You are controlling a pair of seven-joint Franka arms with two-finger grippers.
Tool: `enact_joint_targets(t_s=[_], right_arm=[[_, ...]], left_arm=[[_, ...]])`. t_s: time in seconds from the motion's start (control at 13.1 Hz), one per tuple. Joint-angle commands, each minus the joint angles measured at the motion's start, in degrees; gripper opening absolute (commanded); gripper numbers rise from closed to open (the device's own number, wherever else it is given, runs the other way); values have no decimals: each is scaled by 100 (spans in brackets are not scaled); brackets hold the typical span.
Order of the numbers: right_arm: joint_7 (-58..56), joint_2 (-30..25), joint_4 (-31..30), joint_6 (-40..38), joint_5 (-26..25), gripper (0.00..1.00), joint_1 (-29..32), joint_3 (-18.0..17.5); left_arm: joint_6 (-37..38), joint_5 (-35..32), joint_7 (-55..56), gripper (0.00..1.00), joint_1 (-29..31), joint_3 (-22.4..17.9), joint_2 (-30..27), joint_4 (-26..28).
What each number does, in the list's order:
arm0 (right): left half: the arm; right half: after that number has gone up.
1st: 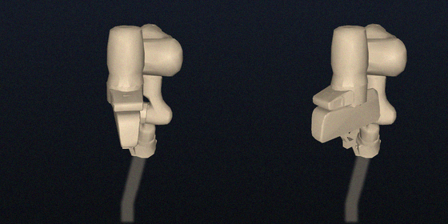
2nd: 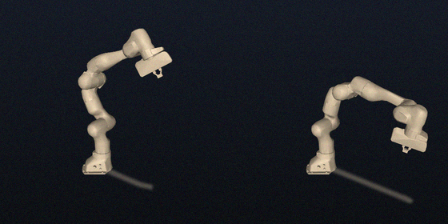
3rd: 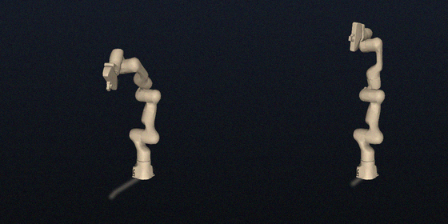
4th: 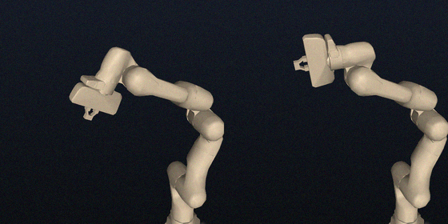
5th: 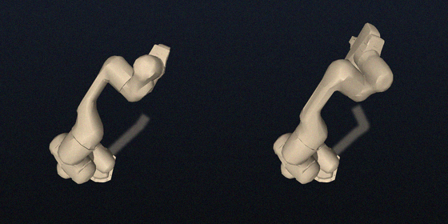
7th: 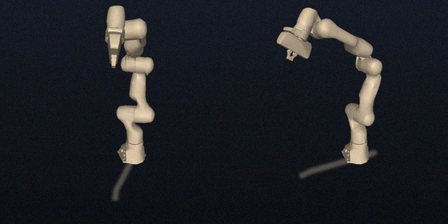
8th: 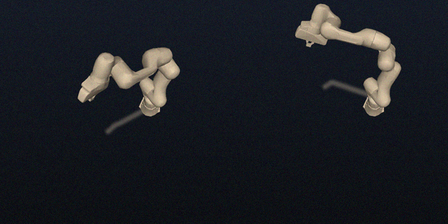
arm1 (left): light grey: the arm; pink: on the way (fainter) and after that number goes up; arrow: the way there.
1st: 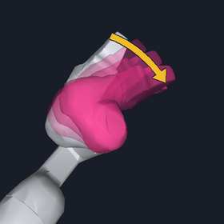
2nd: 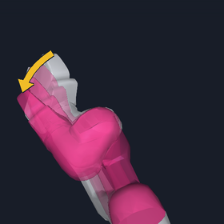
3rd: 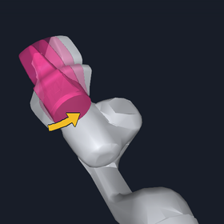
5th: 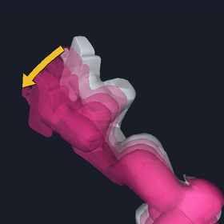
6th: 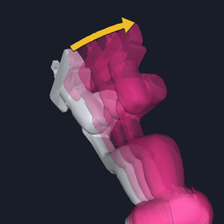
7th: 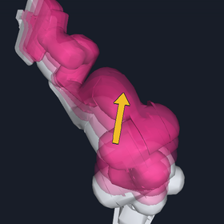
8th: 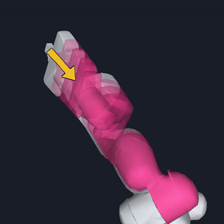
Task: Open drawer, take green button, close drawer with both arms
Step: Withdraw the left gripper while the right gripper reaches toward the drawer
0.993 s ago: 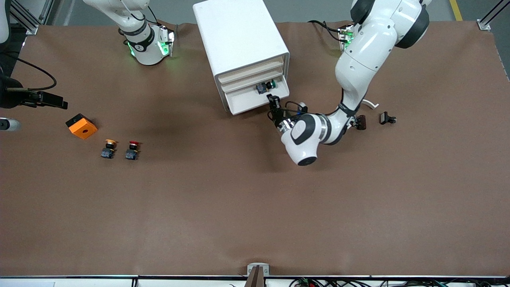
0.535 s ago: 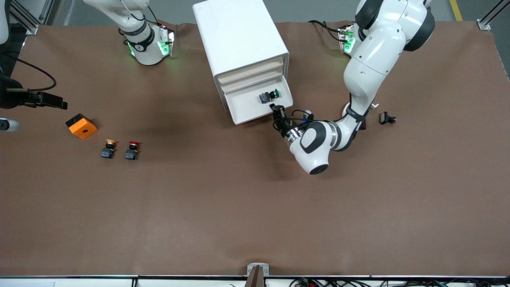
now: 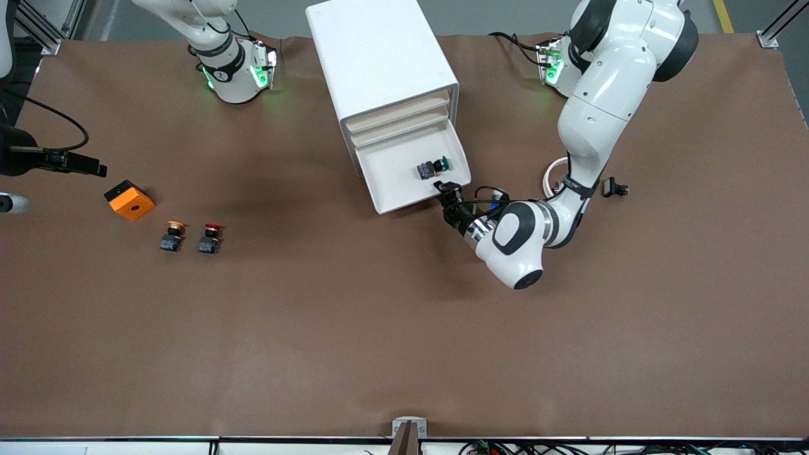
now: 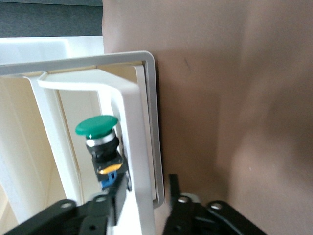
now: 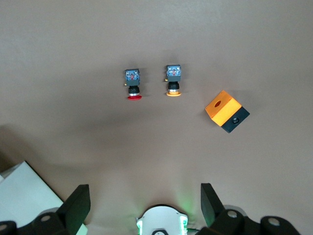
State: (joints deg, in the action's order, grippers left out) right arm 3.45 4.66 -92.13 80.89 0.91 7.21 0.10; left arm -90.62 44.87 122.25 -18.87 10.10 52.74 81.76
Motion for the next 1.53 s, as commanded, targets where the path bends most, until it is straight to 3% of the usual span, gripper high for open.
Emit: enact_joint_targets(t_s=[0.0, 0.38, 0.53, 0.76, 0.99, 1.15, 1.45], right_arm=[[891, 8, 116, -90, 14, 100, -218, -71], [3429, -18, 125, -99, 14, 100, -1395, -80], [4274, -9, 177, -47, 32, 100, -1905, -80], [5540, 200, 546, 23, 206, 100, -2661, -72], [7191, 753, 994, 137, 568, 100, -3310, -72], [8045, 1114, 1153, 426, 586, 100, -3768, -71], [9530, 1738, 1162, 1472, 595, 100, -4612, -71]], left_arm=[[272, -109, -52, 100, 67, -61, -97, -370], [308, -716, -113, 100, 479, -34, -395, -1126], [317, -1066, -568, 100, 821, -52, -684, -1171], [326, -2059, -1421, 100, 1043, -60, -1212, -1154], [326, -3533, -2159, 100, 1043, -35, -1598, -1136], [387, -3915, -3228, 100, 1043, -52, -2046, -1057], [510, -4013, -6154, 100, 1578, -61, -2627, -1004]])
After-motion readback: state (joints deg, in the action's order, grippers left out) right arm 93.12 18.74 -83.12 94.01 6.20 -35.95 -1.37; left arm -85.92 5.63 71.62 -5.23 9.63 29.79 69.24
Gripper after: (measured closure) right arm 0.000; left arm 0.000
